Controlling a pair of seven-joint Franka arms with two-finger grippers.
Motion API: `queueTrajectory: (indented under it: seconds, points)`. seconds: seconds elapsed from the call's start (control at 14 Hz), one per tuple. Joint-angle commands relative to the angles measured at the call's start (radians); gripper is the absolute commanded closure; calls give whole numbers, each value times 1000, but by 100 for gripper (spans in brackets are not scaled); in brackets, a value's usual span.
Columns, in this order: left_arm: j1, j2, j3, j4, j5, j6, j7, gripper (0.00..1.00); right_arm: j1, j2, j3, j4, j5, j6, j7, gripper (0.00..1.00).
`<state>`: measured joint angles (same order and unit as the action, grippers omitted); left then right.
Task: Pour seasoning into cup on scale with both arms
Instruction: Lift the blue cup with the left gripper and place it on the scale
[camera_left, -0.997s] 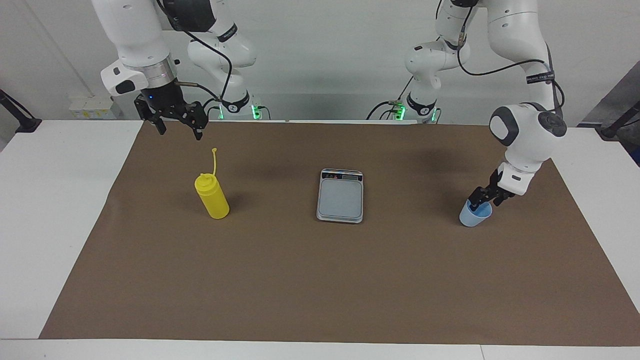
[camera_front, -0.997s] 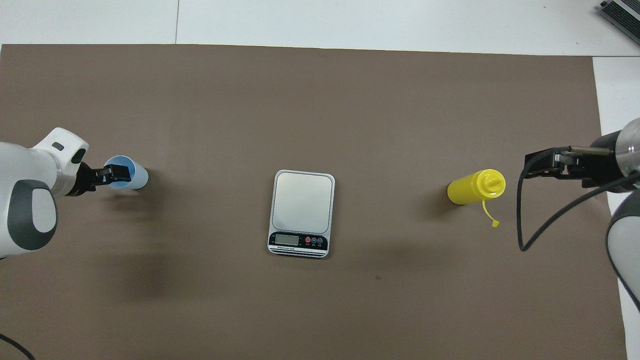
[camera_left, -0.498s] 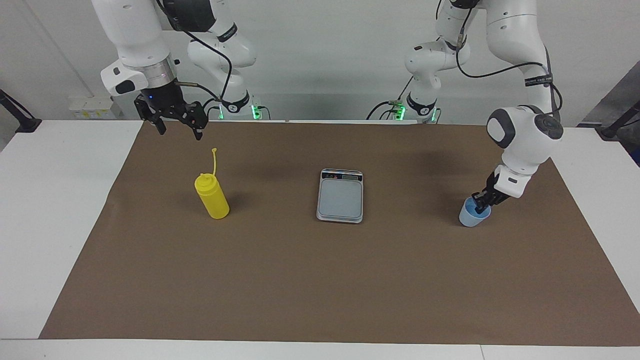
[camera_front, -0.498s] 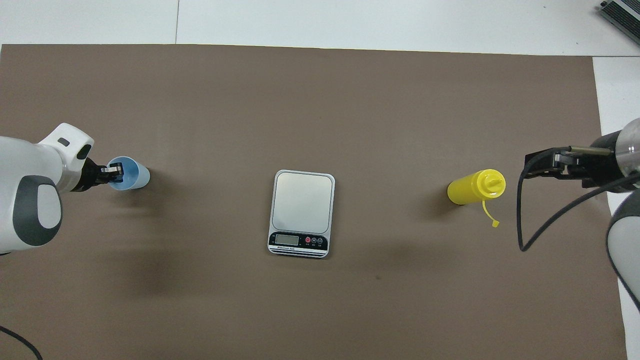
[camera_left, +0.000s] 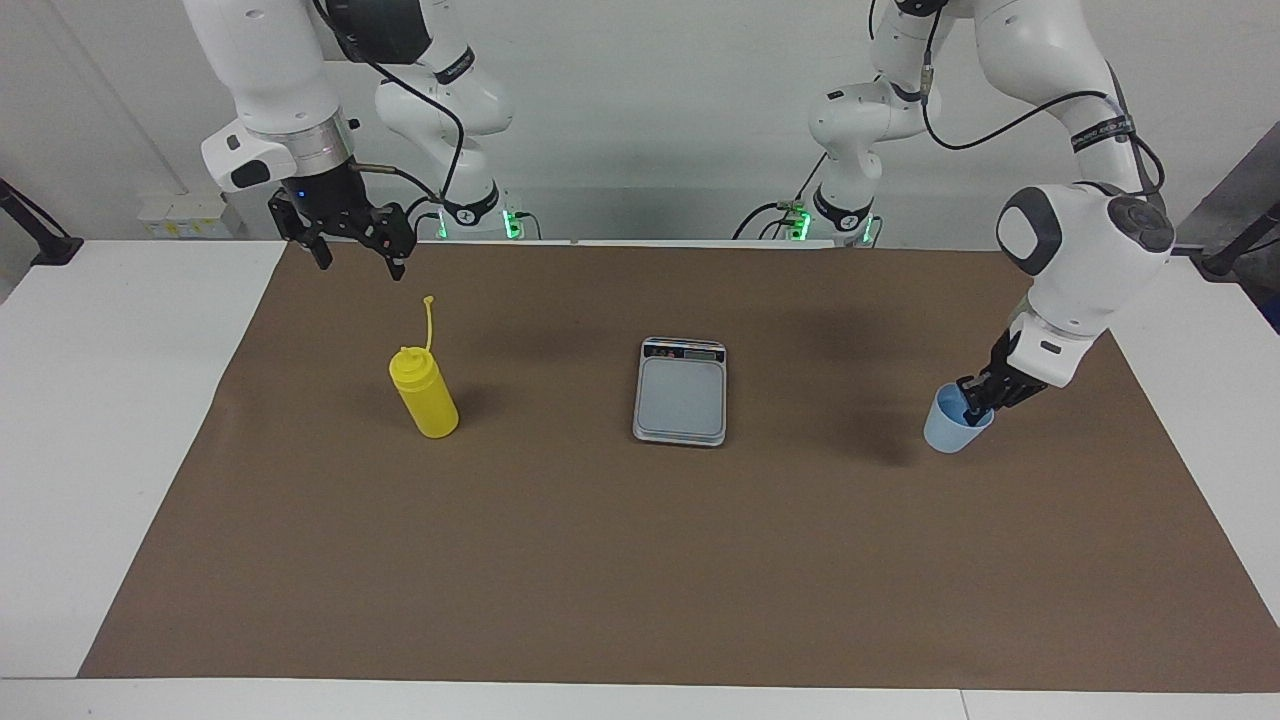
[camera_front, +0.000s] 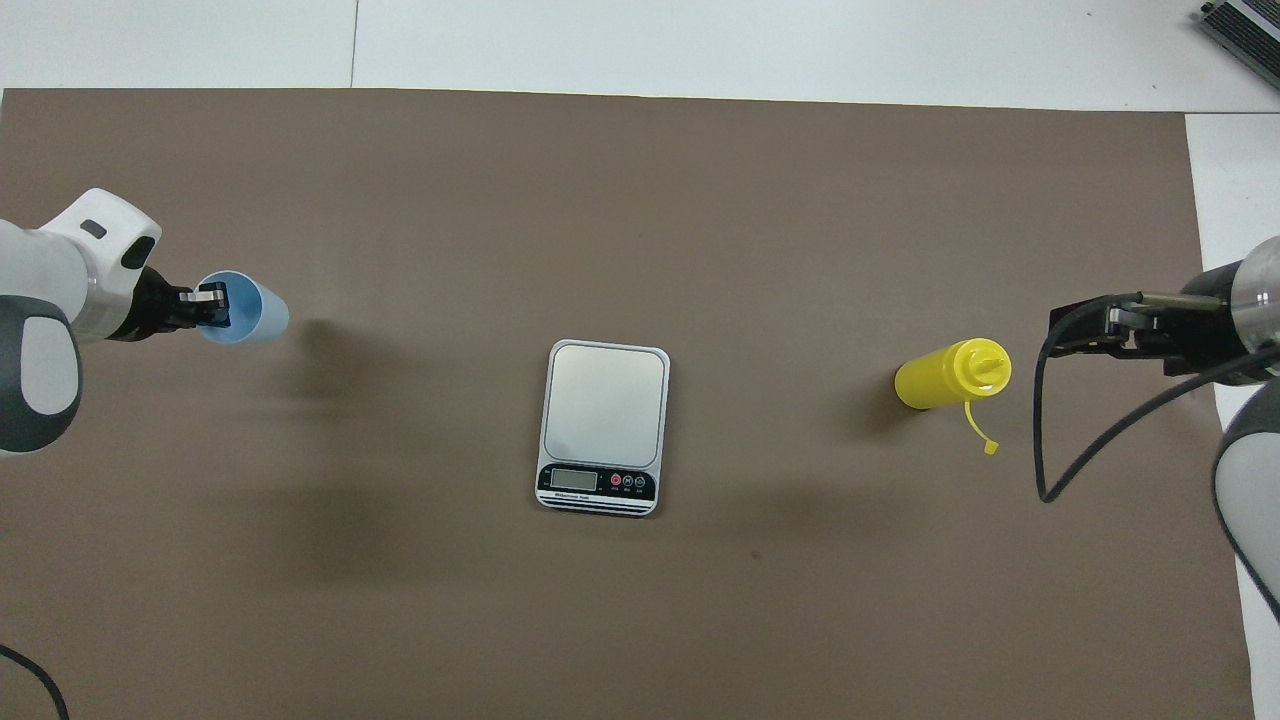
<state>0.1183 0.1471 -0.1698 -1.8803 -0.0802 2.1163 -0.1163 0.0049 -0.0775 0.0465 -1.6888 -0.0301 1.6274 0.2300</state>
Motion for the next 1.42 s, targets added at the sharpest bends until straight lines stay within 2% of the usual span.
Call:
queueTrajectory:
  seconds: [0.0,0.21,0.71,1.0,1.35]
  points:
    - [-113,12,12,104,-6,-102,-113,100,-11,-4,6,1,1,-12,-21,0]
    - [-260,19,12,130,19,-105,-262,100,-11,-4,4,1,1,-12,-21,0]
    - [-541,23,12,81,128,-36,-511,100,-11,-4,4,0,1,-12,-21,0]
    - [-612,101,12,78,177,-1,-579,100,-11,-4,4,1,1,-12,-21,0]
    - [-637,112,12,17,189,53,-599,100,-11,-4,4,1,1,-12,-21,0]
